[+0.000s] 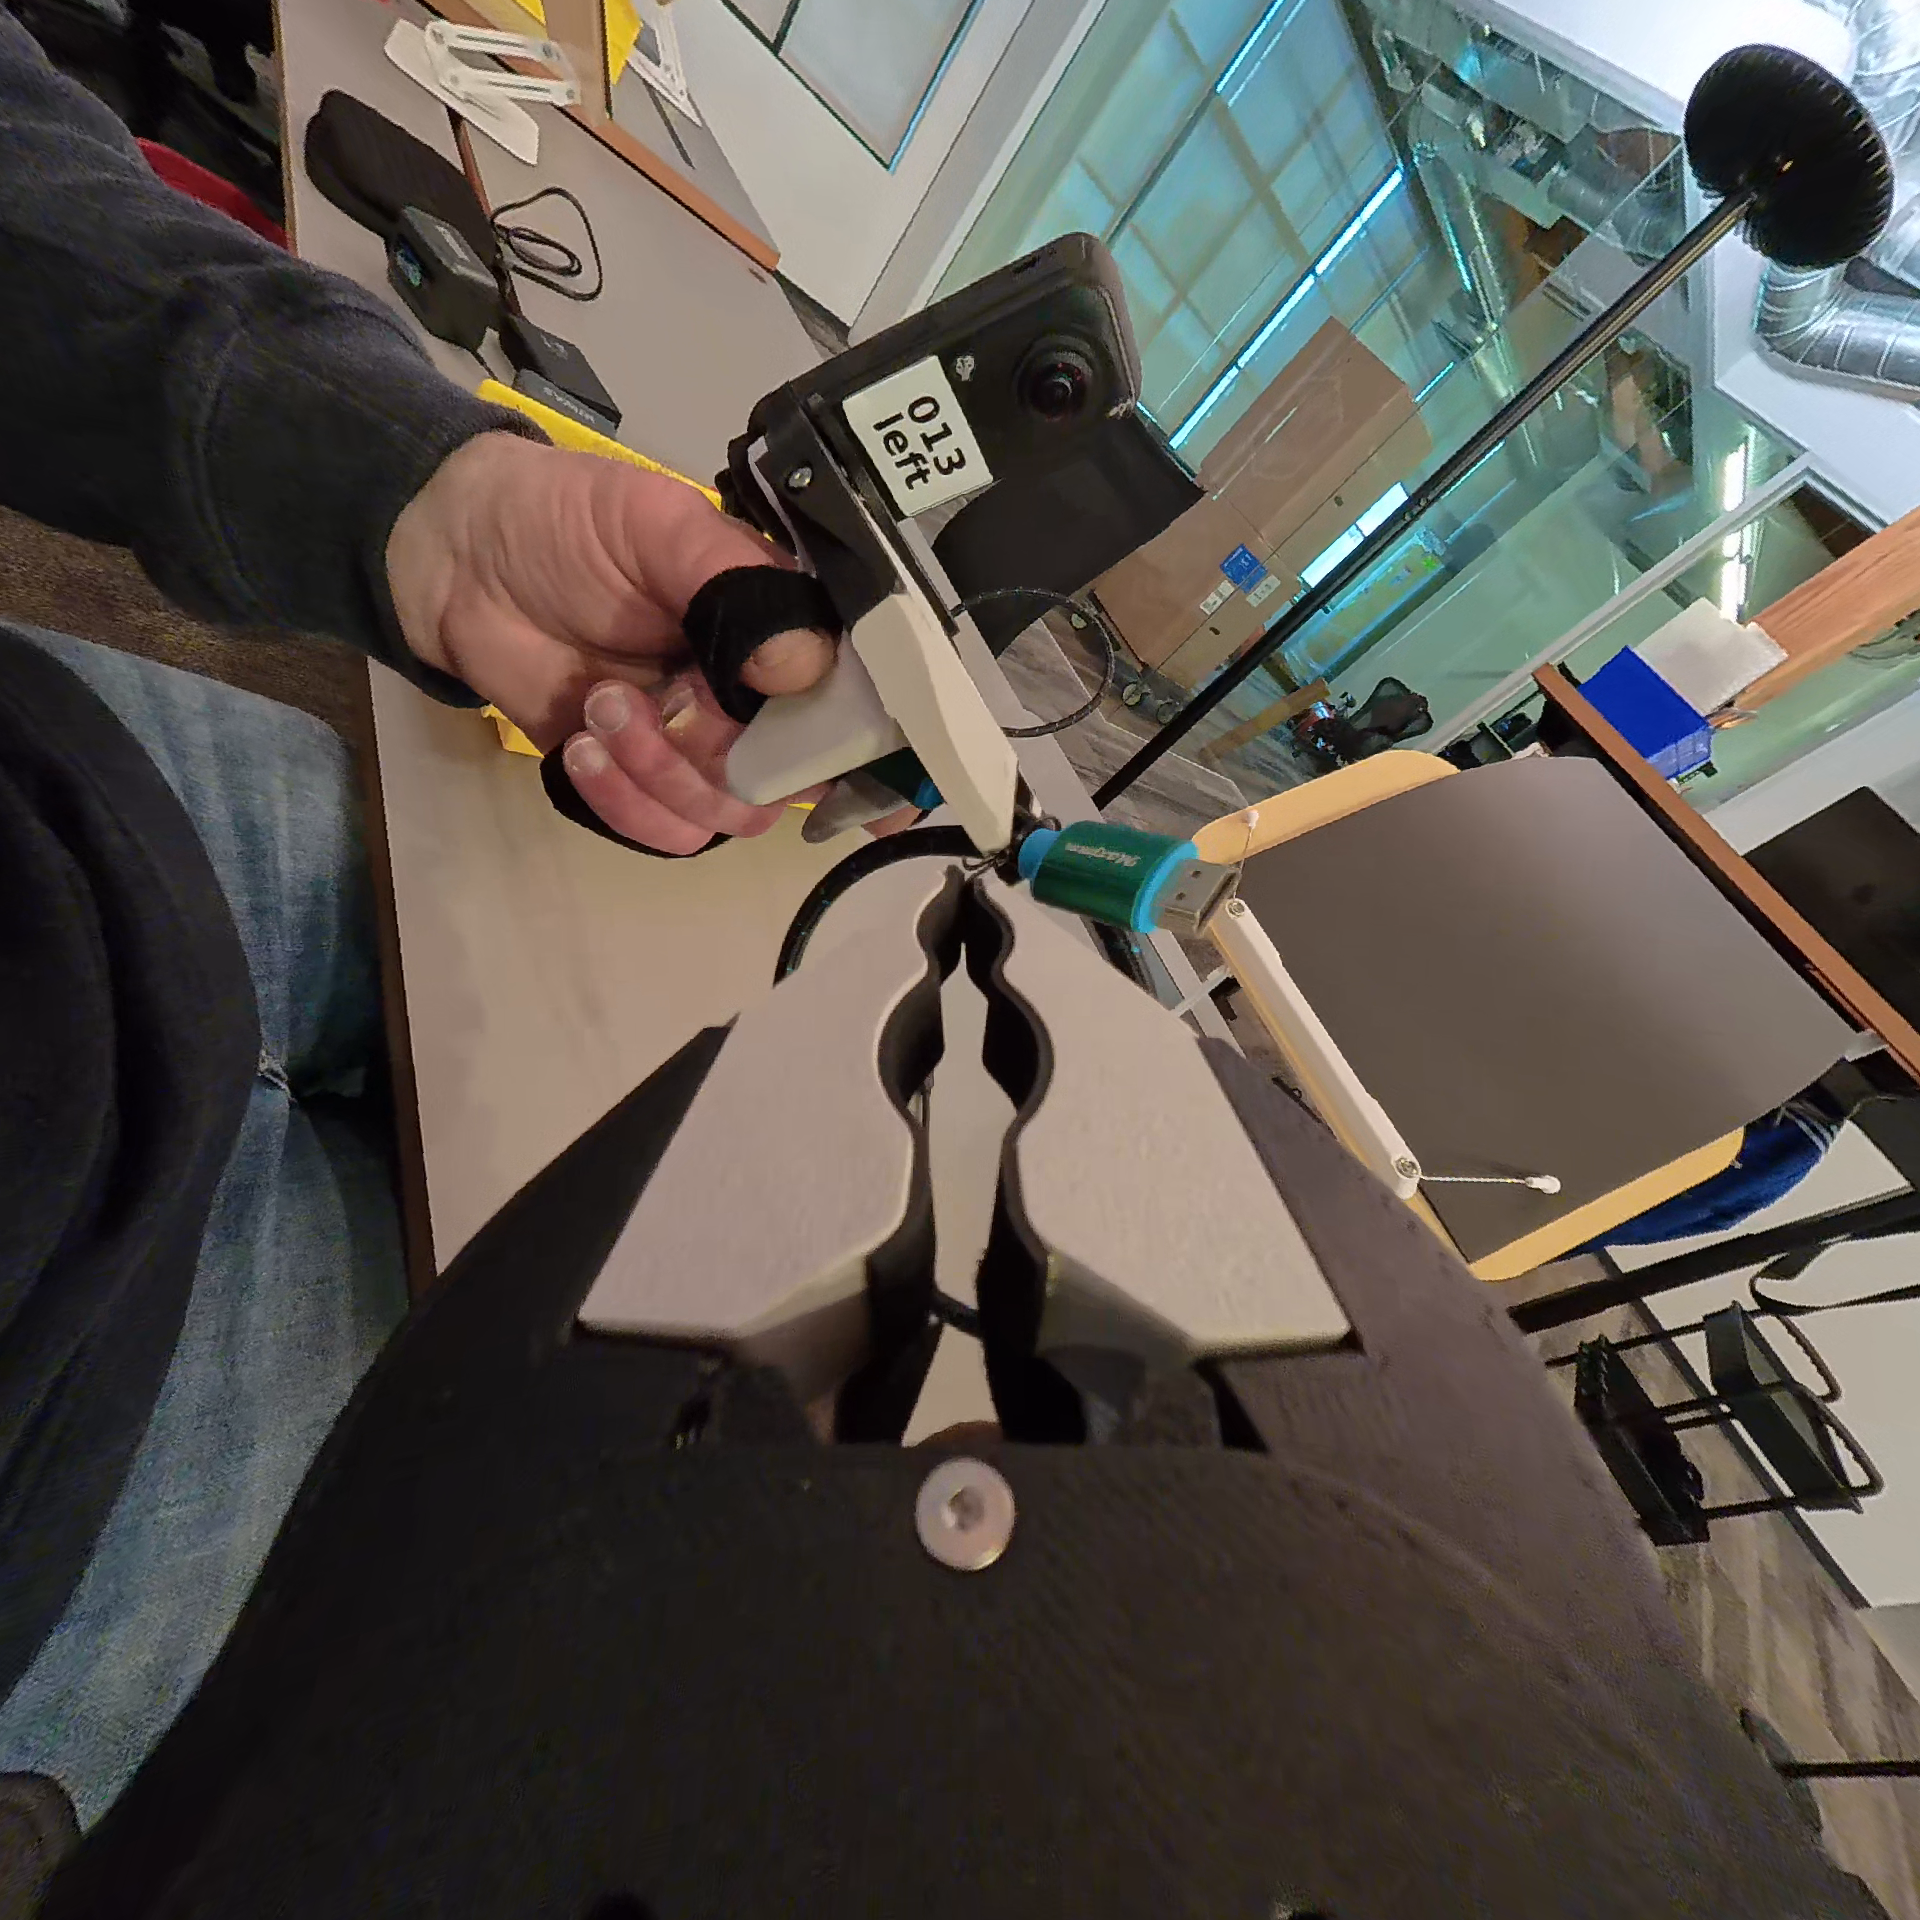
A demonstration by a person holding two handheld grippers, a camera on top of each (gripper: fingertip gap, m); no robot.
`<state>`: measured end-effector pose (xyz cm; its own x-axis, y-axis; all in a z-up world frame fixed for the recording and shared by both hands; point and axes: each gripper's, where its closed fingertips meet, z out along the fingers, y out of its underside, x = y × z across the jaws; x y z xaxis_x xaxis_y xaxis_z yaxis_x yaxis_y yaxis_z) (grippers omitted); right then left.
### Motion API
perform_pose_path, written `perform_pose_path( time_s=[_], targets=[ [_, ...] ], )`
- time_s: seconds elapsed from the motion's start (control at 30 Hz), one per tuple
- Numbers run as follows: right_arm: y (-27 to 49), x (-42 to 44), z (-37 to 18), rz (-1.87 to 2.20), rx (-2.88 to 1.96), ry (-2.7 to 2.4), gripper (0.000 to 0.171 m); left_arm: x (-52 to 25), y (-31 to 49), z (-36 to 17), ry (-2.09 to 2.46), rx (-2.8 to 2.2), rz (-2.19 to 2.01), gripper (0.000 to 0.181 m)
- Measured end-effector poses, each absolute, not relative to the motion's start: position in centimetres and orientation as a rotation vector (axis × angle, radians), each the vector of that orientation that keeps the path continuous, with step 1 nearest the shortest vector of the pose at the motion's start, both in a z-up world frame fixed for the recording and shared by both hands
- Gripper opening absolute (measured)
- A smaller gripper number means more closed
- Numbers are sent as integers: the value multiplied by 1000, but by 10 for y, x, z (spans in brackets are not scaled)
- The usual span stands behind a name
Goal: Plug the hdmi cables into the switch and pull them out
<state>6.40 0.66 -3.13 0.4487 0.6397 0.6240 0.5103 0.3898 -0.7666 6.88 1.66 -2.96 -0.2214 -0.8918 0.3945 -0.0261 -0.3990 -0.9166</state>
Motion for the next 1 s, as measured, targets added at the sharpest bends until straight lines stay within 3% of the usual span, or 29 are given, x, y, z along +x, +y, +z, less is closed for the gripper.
perform_pose_path(
  time_s=[0.03,1.0],
  targets=[
    [7,64,-32,103,-1250,-1191,0,69,17,-30,1135,-1380,-1689,10],
    [6,61,-35,93,-1266,-1199,0,71,22,-38,1182,-1381,-1382,8]
  ],
)
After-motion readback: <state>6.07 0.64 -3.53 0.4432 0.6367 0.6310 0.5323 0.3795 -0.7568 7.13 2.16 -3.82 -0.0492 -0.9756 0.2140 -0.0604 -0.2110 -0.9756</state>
